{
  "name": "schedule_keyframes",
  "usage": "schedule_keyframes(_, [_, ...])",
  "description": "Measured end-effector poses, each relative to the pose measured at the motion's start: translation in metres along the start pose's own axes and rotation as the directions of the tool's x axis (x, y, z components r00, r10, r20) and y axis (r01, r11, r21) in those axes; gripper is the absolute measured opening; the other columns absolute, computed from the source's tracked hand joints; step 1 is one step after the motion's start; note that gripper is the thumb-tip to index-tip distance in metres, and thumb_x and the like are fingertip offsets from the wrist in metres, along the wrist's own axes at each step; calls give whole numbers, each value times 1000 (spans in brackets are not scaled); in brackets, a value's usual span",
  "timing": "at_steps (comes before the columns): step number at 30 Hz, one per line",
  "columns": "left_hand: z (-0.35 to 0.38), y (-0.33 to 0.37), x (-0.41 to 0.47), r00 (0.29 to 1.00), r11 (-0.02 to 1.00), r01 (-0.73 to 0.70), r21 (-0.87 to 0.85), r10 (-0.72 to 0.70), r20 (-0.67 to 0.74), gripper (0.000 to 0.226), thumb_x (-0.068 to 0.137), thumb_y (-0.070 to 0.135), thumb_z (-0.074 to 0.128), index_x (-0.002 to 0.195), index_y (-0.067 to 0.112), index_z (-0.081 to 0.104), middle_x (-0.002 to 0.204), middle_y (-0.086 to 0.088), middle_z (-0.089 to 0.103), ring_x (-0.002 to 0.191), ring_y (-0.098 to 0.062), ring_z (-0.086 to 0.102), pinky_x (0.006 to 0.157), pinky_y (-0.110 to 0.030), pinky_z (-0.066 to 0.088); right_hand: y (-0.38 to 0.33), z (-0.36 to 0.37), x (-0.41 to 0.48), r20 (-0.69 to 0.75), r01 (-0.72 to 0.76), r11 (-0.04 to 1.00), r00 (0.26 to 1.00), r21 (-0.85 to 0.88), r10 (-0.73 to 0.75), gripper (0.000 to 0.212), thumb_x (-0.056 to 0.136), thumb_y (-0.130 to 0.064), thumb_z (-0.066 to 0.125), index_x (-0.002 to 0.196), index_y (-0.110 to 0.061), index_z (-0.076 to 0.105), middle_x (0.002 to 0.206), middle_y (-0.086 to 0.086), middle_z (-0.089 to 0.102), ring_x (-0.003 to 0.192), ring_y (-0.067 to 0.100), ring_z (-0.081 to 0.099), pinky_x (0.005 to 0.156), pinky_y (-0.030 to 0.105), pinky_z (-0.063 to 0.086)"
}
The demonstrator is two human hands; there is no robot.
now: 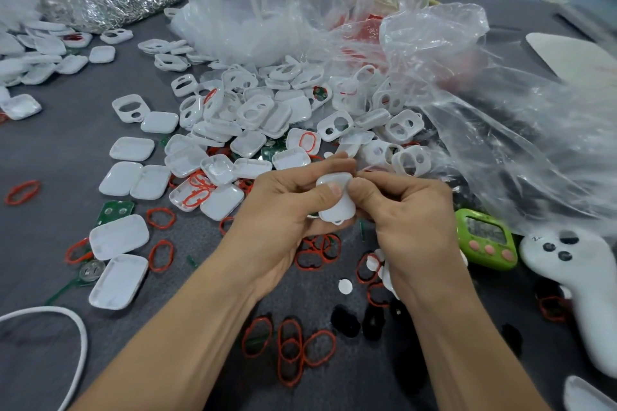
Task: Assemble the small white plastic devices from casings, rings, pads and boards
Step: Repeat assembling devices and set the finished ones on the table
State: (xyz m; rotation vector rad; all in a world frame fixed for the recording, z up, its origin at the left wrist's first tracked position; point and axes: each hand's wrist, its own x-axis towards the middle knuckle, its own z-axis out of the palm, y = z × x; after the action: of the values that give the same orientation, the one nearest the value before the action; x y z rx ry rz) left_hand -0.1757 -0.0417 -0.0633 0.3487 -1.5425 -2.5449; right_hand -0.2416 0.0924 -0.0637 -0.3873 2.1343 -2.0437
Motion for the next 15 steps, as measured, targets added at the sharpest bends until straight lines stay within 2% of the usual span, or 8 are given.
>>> schedule_keyframes(2, [1, 0, 0, 1000, 1000, -3, 15, 4, -23, 24, 88, 3, 65, 103, 13, 81, 116, -2, 77, 102, -22, 75, 81, -43, 64, 0, 2, -1, -23, -7, 999, 1000, -36, 6, 20, 76, -35, 79, 94, -30, 83, 89, -6, 81, 89, 20, 78, 88, 46, 61])
schedule_keyframes(6, [2, 1, -2, 998, 999, -5, 40, 8, -54, 27, 94, -3, 61, 108, 12, 79, 113, -11, 77, 97, -23, 74, 82, -43, 64, -1, 5, -4, -71, 24, 994, 997, -106, -32, 17, 74, -39, 77, 88, -47, 80, 81, -17, 78, 81, 6, 76, 81, 37, 62])
schedule_keyframes(9, [3, 4, -3, 999, 997, -28, 71, 30, -36, 27, 96, -3, 59, 111, 11, 76, 106, -10, 79, 92, -19, 74, 77, -36, 63, -6, 6, -6, -48, 30, 993, 998, -115, -36, 14, 77, -38, 75, 87, -45, 80, 79, -15, 78, 74, 3, 73, 73, 32, 58])
schedule_keyframes(12, [5, 7, -5, 998, 998, -60, 31, 61, -20, 27, 95, -5, 59, 111, 9, 76, 103, -9, 79, 90, -17, 77, 68, -24, 60, -13, 3, -6, 47, -5, 997, 999, -81, 9, 14, 80, -33, 73, 90, -39, 80, 84, -8, 79, 77, 8, 75, 73, 30, 59])
schedule_keyframes(15, [5, 5, -6, 994, 989, -97, 109, 101, -32, 26, 94, 2, 65, 111, 17, 78, 103, -7, 80, 94, -15, 76, 70, -25, 60, -17, -1, -4, 126, -1, 998, 992, -58, 9, 15, 85, -16, 79, 92, -30, 82, 85, -6, 80, 75, 5, 73, 68, 17, 54])
